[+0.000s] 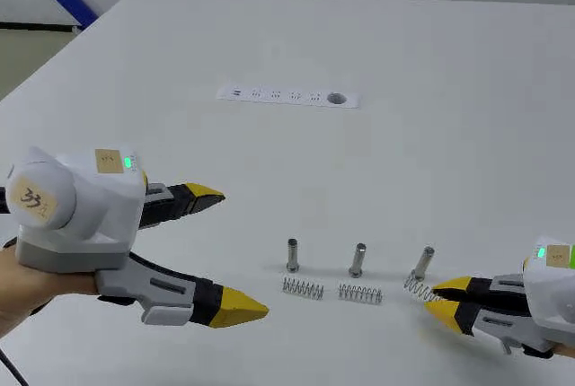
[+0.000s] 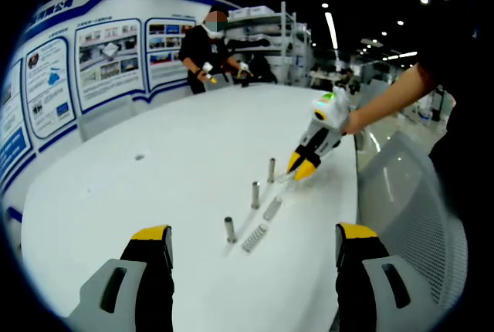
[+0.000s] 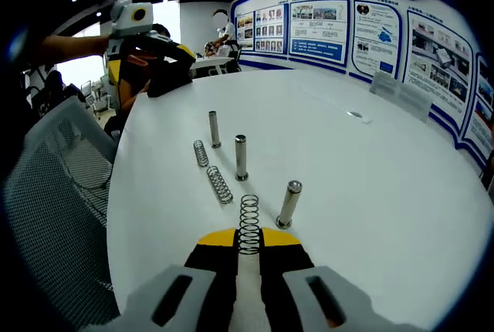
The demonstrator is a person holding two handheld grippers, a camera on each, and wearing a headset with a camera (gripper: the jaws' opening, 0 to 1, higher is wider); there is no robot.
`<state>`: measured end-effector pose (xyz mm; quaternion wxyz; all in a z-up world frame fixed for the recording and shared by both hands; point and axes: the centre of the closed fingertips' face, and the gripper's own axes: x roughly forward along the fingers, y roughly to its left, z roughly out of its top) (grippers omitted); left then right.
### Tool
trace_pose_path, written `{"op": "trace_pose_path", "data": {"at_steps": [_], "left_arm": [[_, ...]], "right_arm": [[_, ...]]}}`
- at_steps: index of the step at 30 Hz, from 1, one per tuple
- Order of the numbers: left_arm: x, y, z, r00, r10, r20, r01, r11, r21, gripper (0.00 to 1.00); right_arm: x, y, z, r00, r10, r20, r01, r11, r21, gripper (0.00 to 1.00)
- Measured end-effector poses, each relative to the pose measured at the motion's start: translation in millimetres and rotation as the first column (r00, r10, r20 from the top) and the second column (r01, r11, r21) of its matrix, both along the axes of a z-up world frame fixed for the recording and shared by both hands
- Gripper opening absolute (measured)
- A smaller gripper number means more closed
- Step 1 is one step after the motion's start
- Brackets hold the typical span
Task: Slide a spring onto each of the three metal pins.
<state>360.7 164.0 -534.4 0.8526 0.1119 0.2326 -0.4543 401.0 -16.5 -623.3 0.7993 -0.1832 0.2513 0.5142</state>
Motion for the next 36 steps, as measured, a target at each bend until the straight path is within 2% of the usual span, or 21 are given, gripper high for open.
{"op": "trace_pose_path", "data": {"at_steps": [6,9,12,15,22,25,27,32,36], "left_arm": [[0.3,-15.3,3.3,0.999,-0.035,0.015,0.035,0.999,-0.022,0.87],[3.1,-23.5,7.7,0.997,-0.054,0.048,0.055,0.998,-0.026,0.83],[4.6,-33.4,12.7,0.996,-0.071,0.062,0.074,0.996,-0.046,0.81],[4.6,-41.6,13.8,0.994,-0.086,0.071,0.089,0.995,-0.051,0.8],[4.9,-76.9,16.3,0.987,-0.133,0.093,0.141,0.986,-0.086,0.77],[5.2,-88.2,21.7,0.984,-0.136,0.118,0.151,0.981,-0.122,0.71],[3.2,-94.7,24.2,0.983,-0.143,0.116,0.16,0.976,-0.149,0.66],[-3.5,-101.8,21.9,0.978,-0.171,0.117,0.187,0.972,-0.143,0.64],[-9.8,-102.9,18.6,0.975,-0.193,0.115,0.207,0.969,-0.135,0.58]], "right_arm": [[-2.5,5.6,37.1,0.998,0.041,0.053,-0.041,0.999,0.012,0.11],[-6.9,9.8,51.9,0.995,0.065,0.072,-0.065,0.998,0.008,0.11],[-12.3,13.0,63.0,0.993,0.087,0.085,-0.087,0.996,-0.005,0.11],[-17.4,16.8,69.4,0.99,0.103,0.097,-0.102,0.995,-0.01,0.11],[-35.3,37.2,85.1,0.982,0.156,0.103,-0.157,0.988,0.001,0.11],[-44.8,47.8,94.6,0.974,0.195,0.115,-0.197,0.98,0.008,0.11],[-49.8,53.4,98.0,0.968,0.218,0.122,-0.219,0.976,-0.001,0.11],[-60.6,64.8,103.1,0.958,0.258,0.124,-0.26,0.966,0.0,0.11],[-67.3,71.5,104.3,0.949,0.288,0.126,-0.29,0.957,-0.003,0.11]]}}
